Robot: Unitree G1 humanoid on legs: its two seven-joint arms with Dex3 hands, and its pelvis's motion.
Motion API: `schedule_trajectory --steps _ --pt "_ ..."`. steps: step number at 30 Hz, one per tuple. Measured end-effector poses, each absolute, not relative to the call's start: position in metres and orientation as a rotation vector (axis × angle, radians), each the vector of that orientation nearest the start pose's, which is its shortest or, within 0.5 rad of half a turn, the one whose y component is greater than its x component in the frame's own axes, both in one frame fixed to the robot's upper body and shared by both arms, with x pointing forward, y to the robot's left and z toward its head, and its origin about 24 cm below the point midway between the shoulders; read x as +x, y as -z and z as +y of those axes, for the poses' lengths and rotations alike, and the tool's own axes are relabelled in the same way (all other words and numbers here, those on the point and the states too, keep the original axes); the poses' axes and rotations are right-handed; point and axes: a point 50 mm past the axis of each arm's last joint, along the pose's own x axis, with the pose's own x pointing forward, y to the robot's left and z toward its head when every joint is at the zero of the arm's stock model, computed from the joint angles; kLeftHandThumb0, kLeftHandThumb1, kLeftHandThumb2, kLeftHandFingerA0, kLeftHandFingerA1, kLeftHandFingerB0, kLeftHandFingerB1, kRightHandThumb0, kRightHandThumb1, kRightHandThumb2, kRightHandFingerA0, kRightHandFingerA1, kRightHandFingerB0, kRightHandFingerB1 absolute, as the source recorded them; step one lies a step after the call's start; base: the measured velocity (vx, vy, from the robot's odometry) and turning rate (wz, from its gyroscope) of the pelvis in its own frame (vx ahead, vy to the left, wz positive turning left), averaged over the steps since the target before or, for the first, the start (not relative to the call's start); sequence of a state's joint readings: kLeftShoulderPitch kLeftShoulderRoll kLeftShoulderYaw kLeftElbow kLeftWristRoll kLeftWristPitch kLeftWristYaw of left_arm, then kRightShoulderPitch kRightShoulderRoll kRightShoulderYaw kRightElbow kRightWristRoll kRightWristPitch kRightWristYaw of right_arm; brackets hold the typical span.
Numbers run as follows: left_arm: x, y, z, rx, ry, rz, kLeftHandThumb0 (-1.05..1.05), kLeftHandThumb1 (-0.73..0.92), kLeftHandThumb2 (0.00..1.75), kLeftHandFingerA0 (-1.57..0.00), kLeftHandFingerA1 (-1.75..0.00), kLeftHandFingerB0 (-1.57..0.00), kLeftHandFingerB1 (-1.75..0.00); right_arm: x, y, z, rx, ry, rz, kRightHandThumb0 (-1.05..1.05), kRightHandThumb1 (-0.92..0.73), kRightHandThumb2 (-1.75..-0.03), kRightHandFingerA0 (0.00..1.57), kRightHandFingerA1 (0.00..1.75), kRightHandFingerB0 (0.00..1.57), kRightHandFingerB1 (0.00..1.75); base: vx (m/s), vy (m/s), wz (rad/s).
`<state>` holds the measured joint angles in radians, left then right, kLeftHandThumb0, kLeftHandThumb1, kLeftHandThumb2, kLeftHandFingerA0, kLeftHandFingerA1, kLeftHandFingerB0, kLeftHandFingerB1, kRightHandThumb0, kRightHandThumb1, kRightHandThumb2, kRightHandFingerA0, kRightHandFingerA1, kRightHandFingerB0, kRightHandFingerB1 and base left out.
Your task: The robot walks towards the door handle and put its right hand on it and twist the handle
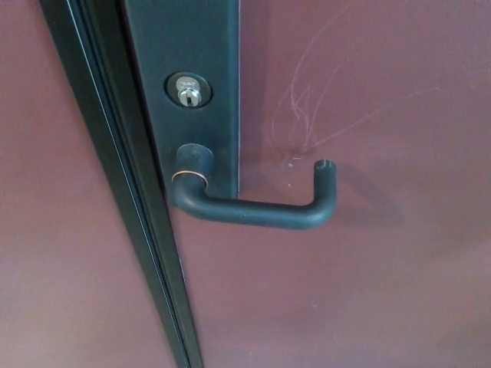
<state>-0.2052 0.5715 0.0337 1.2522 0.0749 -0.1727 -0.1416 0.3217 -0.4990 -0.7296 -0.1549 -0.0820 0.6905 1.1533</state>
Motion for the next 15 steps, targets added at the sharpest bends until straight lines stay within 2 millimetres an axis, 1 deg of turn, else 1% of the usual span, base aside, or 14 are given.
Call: schedule_trajectory --steps 1,2,3,4,5,6,7,8,10,11,15 --pt "0.177 0.075 0.353 0.482 -0.158 0.884 -0.28 0.57 0.57 -0.77 -0.52 -0.58 -0.44 0.119 -0.049 -0.358 0.001 -0.197 0.79 -0.75 -0.49 -0.86 0.05 0.41 0.04 0.29 0.0 0.0 0.0" --pt "0.177 0.075 0.353 0.482 -0.158 0.884 -0.28 0.57 0.57 -0.77 -0.52 -0.58 -0.44 0.119 -0.041 -0.358 0.025 -0.195 0.808 -0.7 -0.45 -0.86 0.0 0.24 0.13 0.29 0.0 0.0 0.0" --pt "0.177 0.076 0.353 0.482 -0.158 0.885 -0.28 0.57 0.57 -0.77 -0.52 -0.59 -0.44 0.119 -0.035 -0.358 0.041 -0.192 0.822 -0.76 -0.48 -0.86 0.01 0.19 0.12 0.24 0.0 0.0 0.0" --pt "0.177 0.076 0.353 0.482 -0.158 0.885 -0.28 0.57 0.57 -0.77 -0.52 -0.59 -0.44 0.12 -0.027 -0.358 0.062 -0.19 0.839 -0.76 -0.48 -0.86 0.01 0.19 0.12 0.24 0.0 0.0 0.0" --pt "0.177 0.076 0.353 0.481 -0.158 0.885 -0.28 0.57 0.57 -0.77 -0.52 -0.59 -0.45 0.122 -0.021 -0.357 0.079 -0.188 0.853 -0.82 -0.52 -0.87 0.08 0.14 0.15 0.19 0.0 0.0 0.0" --pt "0.177 0.076 0.353 0.481 -0.158 0.885 -0.28 0.57 0.57 -0.77 -0.52 -0.59 -0.45 0.124 -0.011 -0.356 0.104 -0.186 0.875 -0.82 -0.52 -0.87 0.08 0.14 0.15 0.19 0.0 0.0 0.0" --pt "0.177 0.076 0.353 0.481 -0.158 0.885 -0.28 0.57 0.57 -0.77 -0.52 -0.59 -0.45 0.126 -0.005 -0.355 0.118 -0.184 0.888 -0.82 -0.52 -0.87 0.08 0.14 0.15 0.19 0.0 0.0 0.0" --pt "0.177 0.076 0.353 0.481 -0.158 0.885 -0.28 0.57 0.57 -0.77 -0.52 -0.59 -0.45 0.128 0.005 -0.352 0.141 -0.183 0.912 -0.89 -0.58 -0.93 0.1 0.19 0.13 0.19 0.0 0.0 0.0" --pt "0.177 0.076 0.353 0.48 -0.159 0.884 -0.28 0.57 0.57 -0.77 -0.52 -0.59 -0.45 0.13 0.021 -0.347 0.174 -0.181 0.951 -0.89 -0.58 -0.93 0.1 0.19 0.13 0.19 0.0 0.0 0.0" --pt "0.176 0.076 0.353 0.479 -0.159 0.884 -0.28 0.57 0.57 -0.77 -0.52 -0.59 -0.45 0.132 0.029 -0.344 0.19 -0.18 0.972 -0.9 -0.6 -0.95 0.1 0.24 0.13 0.19 0.0 0.0 0.0" --pt "0.175 0.076 0.354 0.475 -0.164 0.885 -0.28 0.57 0.57 -0.77 -0.52 -0.59 -0.45 0.134 0.057 -0.329 0.23 -0.178 1.062 -0.9 -0.6 -0.95 0.1 0.24 0.13 0.19 0.0 0.0 0.0"
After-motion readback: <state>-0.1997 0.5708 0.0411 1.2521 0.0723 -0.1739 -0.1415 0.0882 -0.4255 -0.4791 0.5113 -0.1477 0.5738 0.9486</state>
